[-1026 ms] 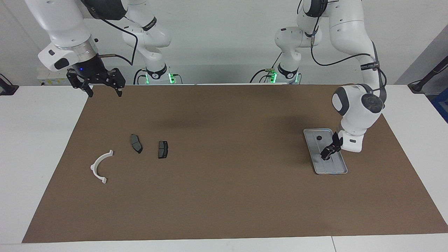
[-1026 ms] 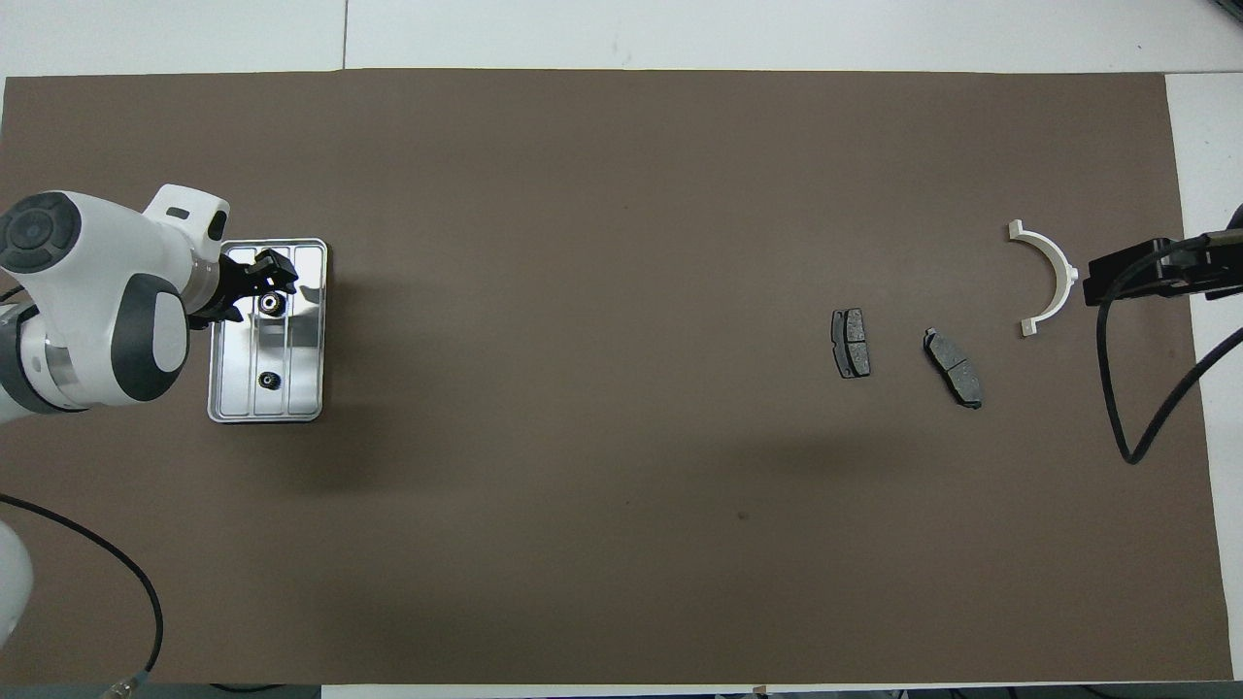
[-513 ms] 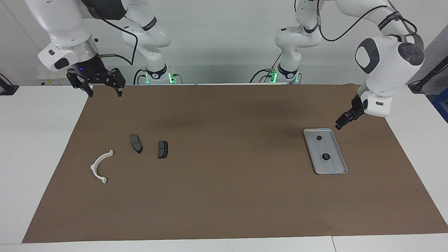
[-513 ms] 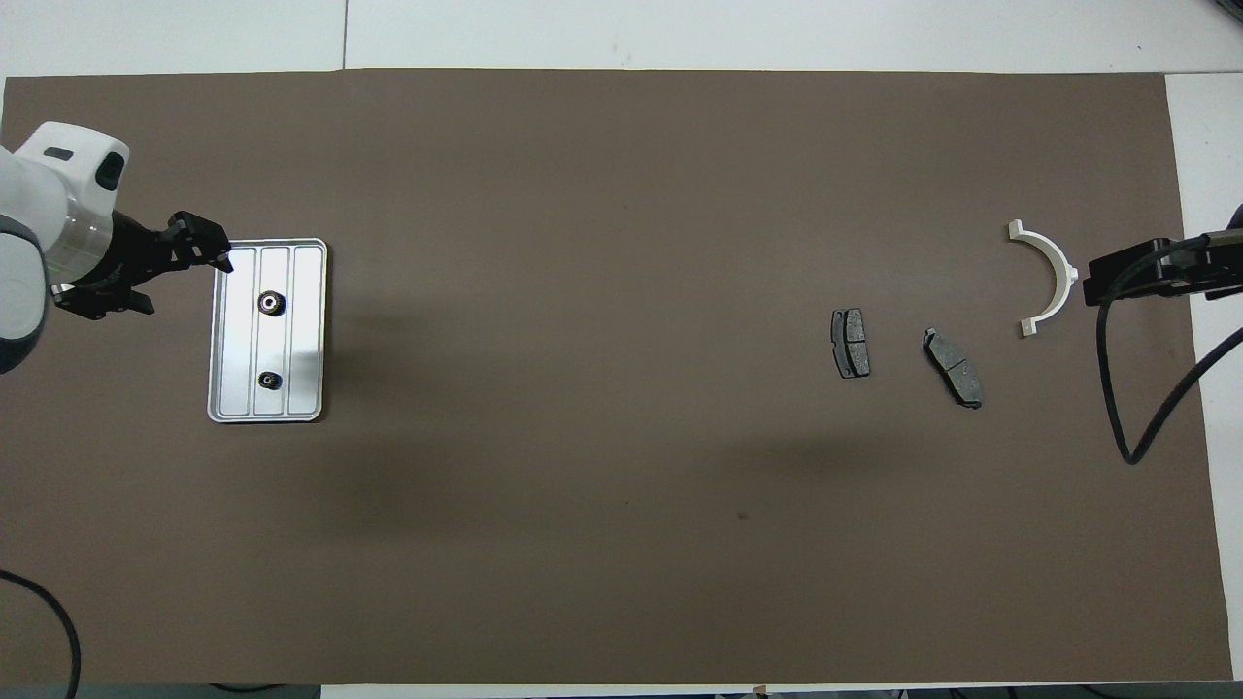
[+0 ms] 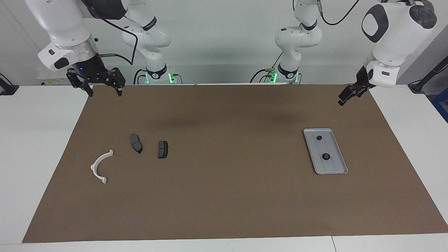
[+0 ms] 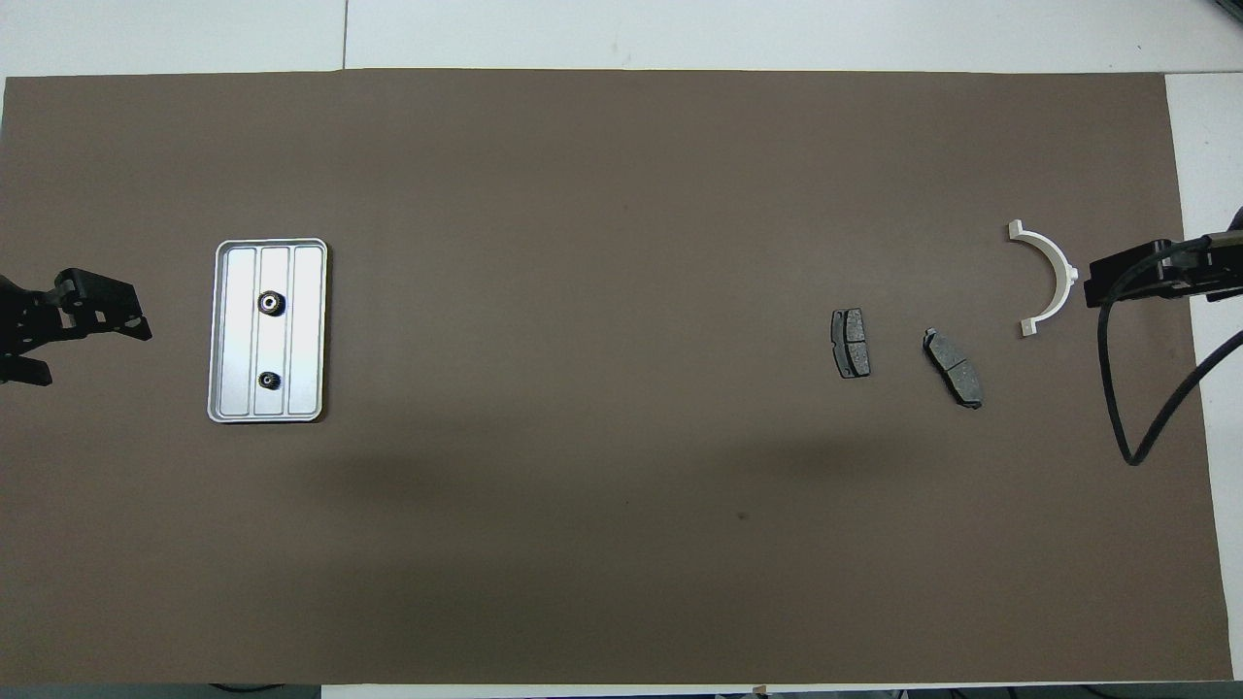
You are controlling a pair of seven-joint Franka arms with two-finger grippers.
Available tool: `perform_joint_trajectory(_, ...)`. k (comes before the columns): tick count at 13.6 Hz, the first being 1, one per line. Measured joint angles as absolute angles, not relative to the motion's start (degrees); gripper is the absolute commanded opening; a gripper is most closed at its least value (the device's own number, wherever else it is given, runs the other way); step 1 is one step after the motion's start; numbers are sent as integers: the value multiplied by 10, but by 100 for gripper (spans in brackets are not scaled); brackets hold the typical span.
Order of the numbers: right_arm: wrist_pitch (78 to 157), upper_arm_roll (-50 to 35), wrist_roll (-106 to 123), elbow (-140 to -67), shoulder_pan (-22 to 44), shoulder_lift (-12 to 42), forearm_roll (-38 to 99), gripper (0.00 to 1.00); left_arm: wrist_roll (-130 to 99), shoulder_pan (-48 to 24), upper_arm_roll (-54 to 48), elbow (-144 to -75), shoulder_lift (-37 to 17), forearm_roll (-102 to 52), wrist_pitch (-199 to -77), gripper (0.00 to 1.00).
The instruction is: Pick bearing gear from pile to tray
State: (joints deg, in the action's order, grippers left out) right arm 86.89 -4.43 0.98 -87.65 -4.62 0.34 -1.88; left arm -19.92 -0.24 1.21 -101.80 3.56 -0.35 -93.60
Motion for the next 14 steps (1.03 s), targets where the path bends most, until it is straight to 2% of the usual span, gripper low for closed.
perform_joint_trajectory(14, 869, -44, 10, -877, -46, 1, -19, 100, -123, 18, -3, -996, 14, -3, -944, 100)
